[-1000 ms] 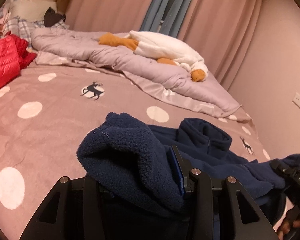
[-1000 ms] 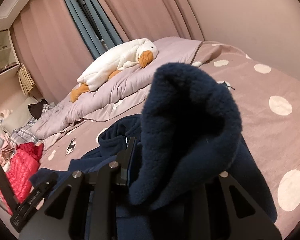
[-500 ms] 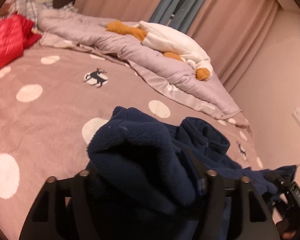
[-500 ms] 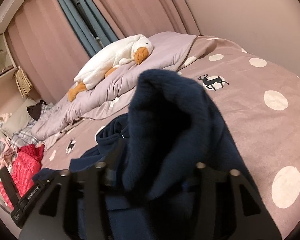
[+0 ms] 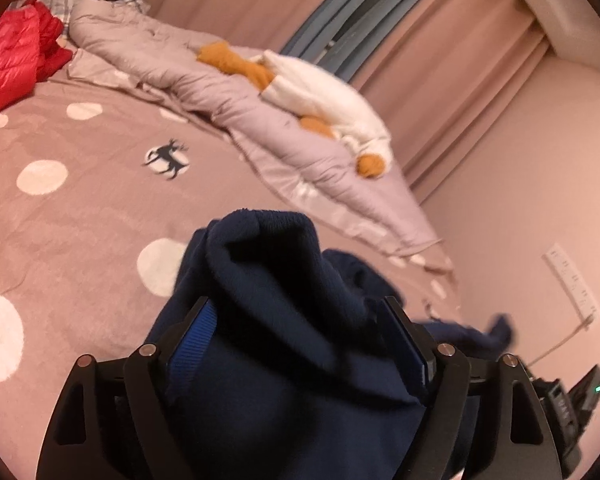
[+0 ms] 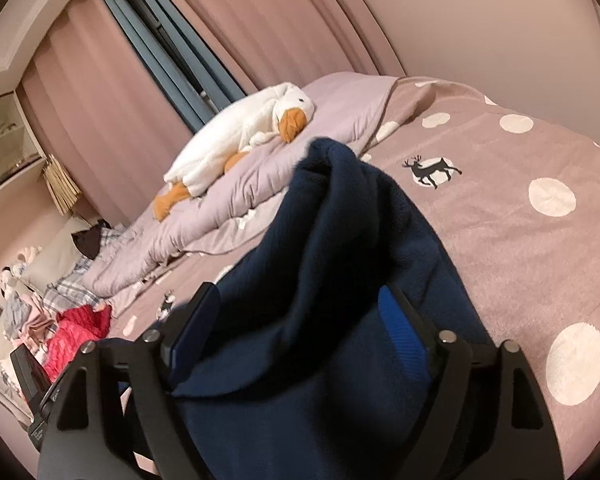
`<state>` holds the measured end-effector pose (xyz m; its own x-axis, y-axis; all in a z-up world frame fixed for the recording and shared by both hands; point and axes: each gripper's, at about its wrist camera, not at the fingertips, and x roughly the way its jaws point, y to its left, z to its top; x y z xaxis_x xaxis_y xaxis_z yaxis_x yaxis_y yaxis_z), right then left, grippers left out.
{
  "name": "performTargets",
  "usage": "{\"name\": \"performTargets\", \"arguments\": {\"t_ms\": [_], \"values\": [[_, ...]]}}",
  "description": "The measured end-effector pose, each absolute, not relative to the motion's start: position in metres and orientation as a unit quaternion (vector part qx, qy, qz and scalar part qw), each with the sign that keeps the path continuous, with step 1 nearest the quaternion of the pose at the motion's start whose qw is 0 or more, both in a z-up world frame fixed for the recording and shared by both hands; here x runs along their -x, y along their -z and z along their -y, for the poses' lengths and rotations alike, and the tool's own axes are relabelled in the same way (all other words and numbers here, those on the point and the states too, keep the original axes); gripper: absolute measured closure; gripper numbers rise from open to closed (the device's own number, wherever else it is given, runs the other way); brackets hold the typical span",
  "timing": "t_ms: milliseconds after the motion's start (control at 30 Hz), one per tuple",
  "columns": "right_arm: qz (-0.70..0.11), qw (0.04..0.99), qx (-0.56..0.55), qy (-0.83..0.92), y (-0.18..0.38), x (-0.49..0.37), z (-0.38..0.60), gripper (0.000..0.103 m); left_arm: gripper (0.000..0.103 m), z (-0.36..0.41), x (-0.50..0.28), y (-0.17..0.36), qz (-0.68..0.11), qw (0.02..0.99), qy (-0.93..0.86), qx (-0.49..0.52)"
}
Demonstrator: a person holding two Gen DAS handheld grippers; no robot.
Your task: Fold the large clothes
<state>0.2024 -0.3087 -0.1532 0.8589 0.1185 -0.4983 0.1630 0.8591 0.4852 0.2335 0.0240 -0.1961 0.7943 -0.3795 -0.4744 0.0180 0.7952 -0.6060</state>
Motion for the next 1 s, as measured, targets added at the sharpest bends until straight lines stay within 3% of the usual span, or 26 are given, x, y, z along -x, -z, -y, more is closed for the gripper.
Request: {"name": "performTargets", "arguments": {"t_ms": [100, 333, 533, 600, 667, 733, 1000], "values": [[-0.257, 0.929, -0.264, 0.021, 0.150, -0.198, 0.311, 0.017, 0.015, -0.028, -0.230, 0.191, -0.289, 0.898, 0.116, 0.309], [-0.272, 0.923, -0.271, 0.030, 0.155, -0.202, 0.314, 0.016, 0.015, -0.031, -0.236, 0.197, -0.294, 0.901, 0.084, 0.309], [-0.269, 0.938, -0.214, 0.029, 0.162, -0.214, 0.301, 0.017, 0.015, -0.008, -0.248, 0.212, -0.293, 0.929, 0.055, 0.220], [-0.276, 0.944, -0.173, 0.048, 0.177, -0.227, 0.299, 0.024, 0.015, -0.001, -0.255, 0.226, -0.297, 0.935, 0.048, 0.187], [-0.303, 0.939, -0.118, 0.112, 0.197, -0.242, 0.300, 0.058, 0.020, 0.012, -0.267, 0.250, -0.309, 0.944, 0.024, 0.116], [-0.321, 0.926, -0.030, 0.196, 0.228, -0.259, 0.300, 0.069, 0.020, 0.017, -0.282, 0.271, -0.354, 0.931, 0.004, 0.089], [-0.327, 0.921, 0.015, 0.211, 0.237, -0.268, 0.292, 0.062, 0.018, 0.010, -0.273, 0.266, -0.342, 0.934, 0.007, 0.105]]}}
